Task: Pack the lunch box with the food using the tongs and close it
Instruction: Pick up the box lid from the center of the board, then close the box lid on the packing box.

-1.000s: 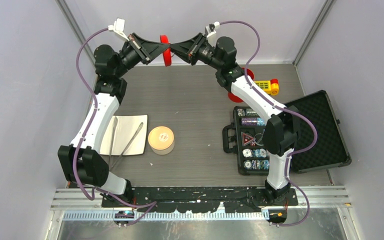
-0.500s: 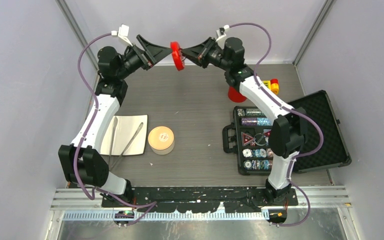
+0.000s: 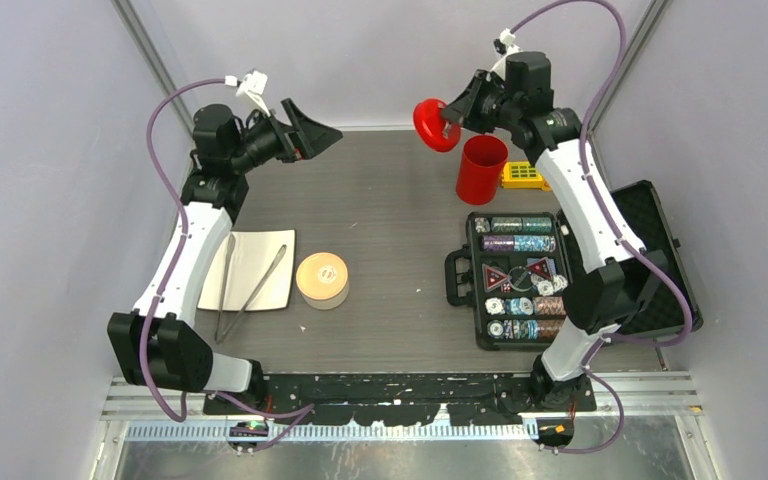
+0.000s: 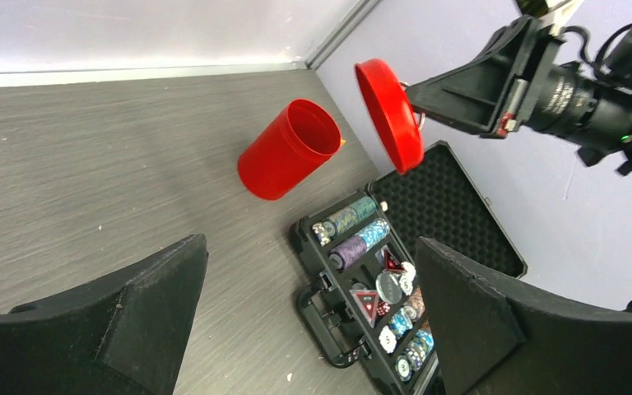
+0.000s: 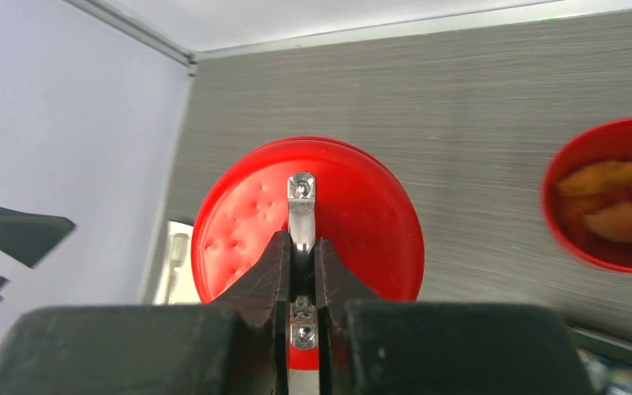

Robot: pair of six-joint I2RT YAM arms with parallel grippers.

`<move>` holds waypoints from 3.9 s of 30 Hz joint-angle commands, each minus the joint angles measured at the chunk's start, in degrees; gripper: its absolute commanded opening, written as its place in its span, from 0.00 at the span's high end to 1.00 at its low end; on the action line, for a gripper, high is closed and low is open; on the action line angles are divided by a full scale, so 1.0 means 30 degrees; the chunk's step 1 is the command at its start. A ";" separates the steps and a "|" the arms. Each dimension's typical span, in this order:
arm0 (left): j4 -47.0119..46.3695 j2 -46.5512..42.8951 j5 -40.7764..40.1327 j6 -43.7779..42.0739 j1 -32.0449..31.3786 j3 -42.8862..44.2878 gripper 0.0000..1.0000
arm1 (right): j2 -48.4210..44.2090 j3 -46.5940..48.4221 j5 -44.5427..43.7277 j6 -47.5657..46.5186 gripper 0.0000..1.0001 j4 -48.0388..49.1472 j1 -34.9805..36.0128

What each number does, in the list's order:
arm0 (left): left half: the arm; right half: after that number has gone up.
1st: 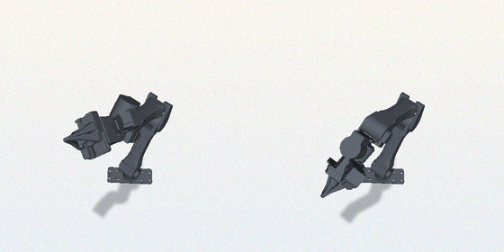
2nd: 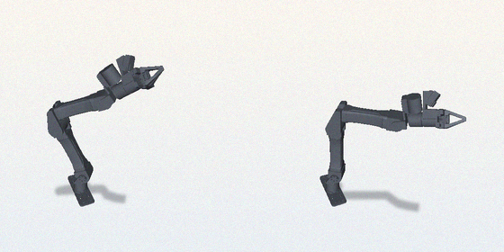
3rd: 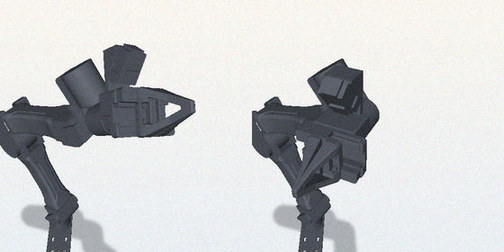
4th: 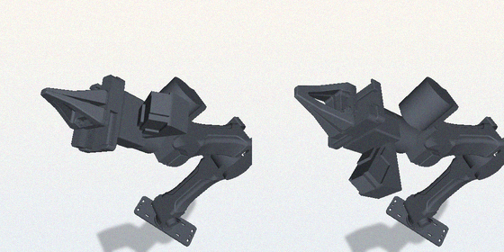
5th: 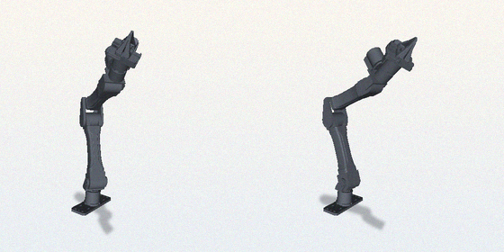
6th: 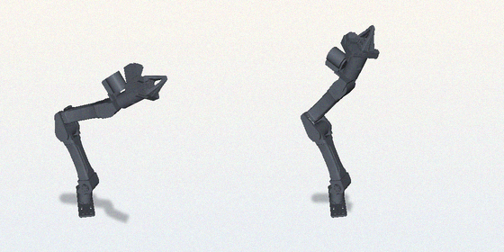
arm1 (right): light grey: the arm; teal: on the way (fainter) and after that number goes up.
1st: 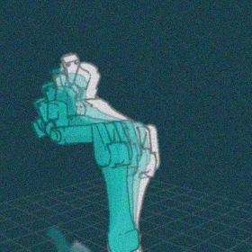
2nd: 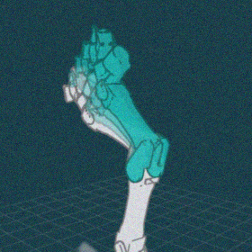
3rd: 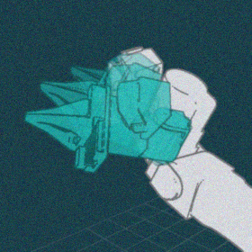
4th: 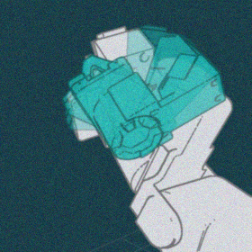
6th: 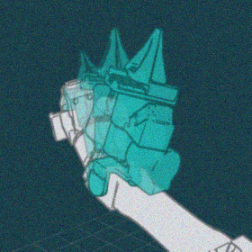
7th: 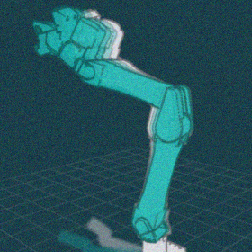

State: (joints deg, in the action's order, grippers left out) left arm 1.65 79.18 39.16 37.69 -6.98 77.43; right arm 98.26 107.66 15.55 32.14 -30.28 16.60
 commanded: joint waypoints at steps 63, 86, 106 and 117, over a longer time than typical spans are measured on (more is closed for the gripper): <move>0.0827 0.0134 0.0239 -0.2013 0.0109 -0.0506 0.00 | 0.7539 0.6272 -0.3420 -1.1980 0.99 -0.5068 -0.3138; 0.0709 0.0128 0.0409 -0.1942 0.0130 -0.0772 0.00 | 0.7258 0.6931 -0.3236 -1.2288 1.00 -0.5030 -0.2726; 0.0769 0.0228 0.0370 -0.1958 0.0123 -0.0855 0.00 | 0.7738 0.5368 -0.3651 -1.3092 0.99 -0.4968 -0.2216; 0.0950 0.0226 0.0390 -0.1966 0.0268 -0.0831 0.00 | 0.7948 0.5222 -0.1475 -1.1208 1.00 -0.5969 -0.2134</move>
State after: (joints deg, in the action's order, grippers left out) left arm 6.26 79.81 39.29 31.51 -6.90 73.93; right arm 123.55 123.85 5.58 -5.15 -45.58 9.28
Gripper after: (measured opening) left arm 0.996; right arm 0.127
